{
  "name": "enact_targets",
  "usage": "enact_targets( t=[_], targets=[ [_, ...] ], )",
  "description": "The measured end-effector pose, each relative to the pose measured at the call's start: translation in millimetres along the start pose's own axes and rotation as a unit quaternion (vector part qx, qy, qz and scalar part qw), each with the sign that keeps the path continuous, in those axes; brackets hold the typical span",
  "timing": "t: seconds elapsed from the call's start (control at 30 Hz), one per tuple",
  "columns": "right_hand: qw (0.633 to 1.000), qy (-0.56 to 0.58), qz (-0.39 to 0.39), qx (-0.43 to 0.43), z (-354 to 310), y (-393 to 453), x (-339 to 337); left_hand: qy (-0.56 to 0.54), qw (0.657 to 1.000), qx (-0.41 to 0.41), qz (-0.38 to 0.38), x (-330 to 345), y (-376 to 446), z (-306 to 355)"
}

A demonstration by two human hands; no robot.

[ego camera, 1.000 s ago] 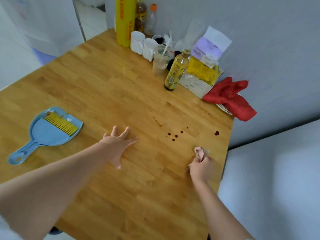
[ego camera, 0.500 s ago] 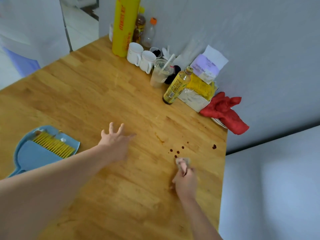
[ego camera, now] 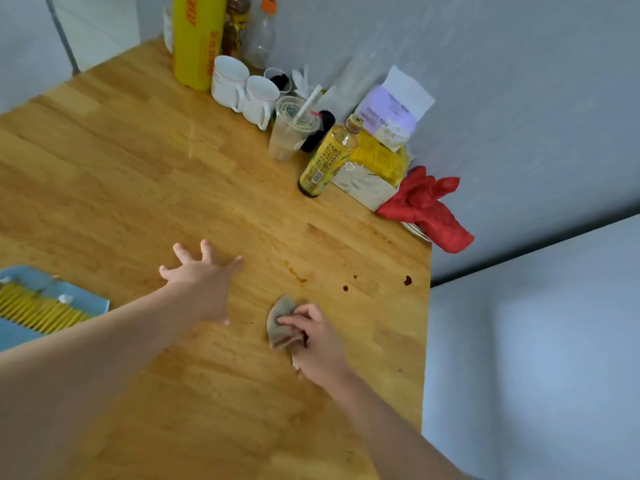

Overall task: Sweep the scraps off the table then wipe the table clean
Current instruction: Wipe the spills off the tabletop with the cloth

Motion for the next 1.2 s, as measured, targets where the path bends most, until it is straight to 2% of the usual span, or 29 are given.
enact_targets(
  t=[0.03,0.1,0.13,0.17,0.2,0.23,0.27,0.3,0.33,0.37,0.4,0.43,0.47,0.5,0.57,0.6,0.63,0.7,0.73,0.77,0.8,0.83,0.9,0.97,1.0,1.03,1.07,1.13,1.2],
  targets=[
    [1.000,-0.012,-0.016,-0.007,10,5,-9,0.000,1.000,0.005,0.002,0,1,1],
    [0.986,0.003,0.089,0.138,65,10,-64,0.002,1.000,0.011,0.006,0,3,1],
    [0.948,0.027,0.180,0.260,96,-3,-96,0.004,1.000,0.011,0.006,0,4,2],
    [0.888,0.057,0.261,0.375,122,-21,-116,0.006,1.000,0.008,0.005,0,5,1],
    [0.844,0.060,0.298,0.442,130,-34,-121,0.008,1.000,0.007,0.006,0,6,2],
    [0.842,0.029,0.296,0.451,121,-33,-116,0.009,1.000,0.006,0.007,-1,7,3],
    [0.875,0.014,0.274,0.398,104,-18,-100,0.009,1.000,0.006,0.008,-1,8,3],
    [0.930,0.020,0.230,0.287,76,0,-73,0.009,1.000,0.005,0.008,0,8,4],
    [0.977,0.019,0.145,0.155,43,11,-42,0.009,1.000,0.004,0.009,0,8,4],
    [0.998,0.000,0.040,0.047,18,13,-15,0.009,1.000,0.003,0.010,1,9,3],
    [0.999,-0.027,-0.035,-0.017,8,14,-8,0.009,1.000,0.002,0.010,1,9,3],
    [0.997,-0.049,-0.043,-0.034,15,24,-21,0.008,1.000,0.003,0.009,0,9,3],
    [0.999,-0.036,0.010,0.027,39,37,-47,0.007,1.000,0.005,0.008,0,9,3],
    [0.986,0.005,0.093,0.141,70,42,-80,0.004,1.000,0.006,0.008,-1,9,3],
    [0.894,0.058,0.235,0.378,118,22,-116,0.000,1.000,0.011,0.011,-3,8,4],
    [0.878,0.032,0.249,0.408,113,22,-111,-0.001,1.000,0.012,0.013,-4,8,4],
    [0.899,0.000,0.237,0.367,91,32,-97,-0.004,1.000,0.014,0.012,-4,7,5],
    [0.987,0.014,0.120,0.104,15,57,-37,-0.011,1.000,0.013,0.011,-3,5,5],
    [0.999,0.010,0.024,-0.027,-18,52,-8,-0.013,1.000,0.013,0.012,-3,5,5],
    [0.993,-0.010,-0.056,-0.105,-31,46,5,-0.014,1.000,0.012,0.013,-3,4,5],
    [0.989,-0.016,-0.092,-0.111,-22,49,-1,-0.017,1.000,0.014,0.011,-3,5,5],
    [0.996,-0.024,-0.060,-0.054,5,62,-21,-0.023,1.000,0.016,0.008,-3,5,5],
    [0.984,0.029,0.089,0.149,70,78,-81,-0.033,0.999,0.017,0.006,-3,6,4],
    [0.887,0.117,0.235,0.380,121,59,-112,-0.037,0.999,0.017,0.003,-3,7,4],
    [0.871,0.081,0.259,0.410,115,57,-113,-0.037,0.999,0.019,0.003,-2,7,5],
    [0.891,0.009,0.258,0.374,96,69,-106,-0.036,0.999,0.019,0.003,-2,7,5],
    [0.929,-0.024,0.236,0.284,72,85,-86,-0.032,0.999,0.018,0.004,-1,7,4],
    [0.993,-0.020,0.111,0.046,5,100,-29,-0.030,0.999,0.015,0.003,0,7,4],
    [0.995,-0.021,-0.031,-0.093,-26,102,0,-0.030,0.999,0.013,0.002,0,7,4]
  ],
)
Point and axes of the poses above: each hand's wrist, its own y-axis towards the middle knuckle, its own x-axis out of the palm, z = x × y, the point moved 10 cm from there along y, towards the middle knuckle, and after that the axes turned 7 degrees about -x, right-handed, at the moved point
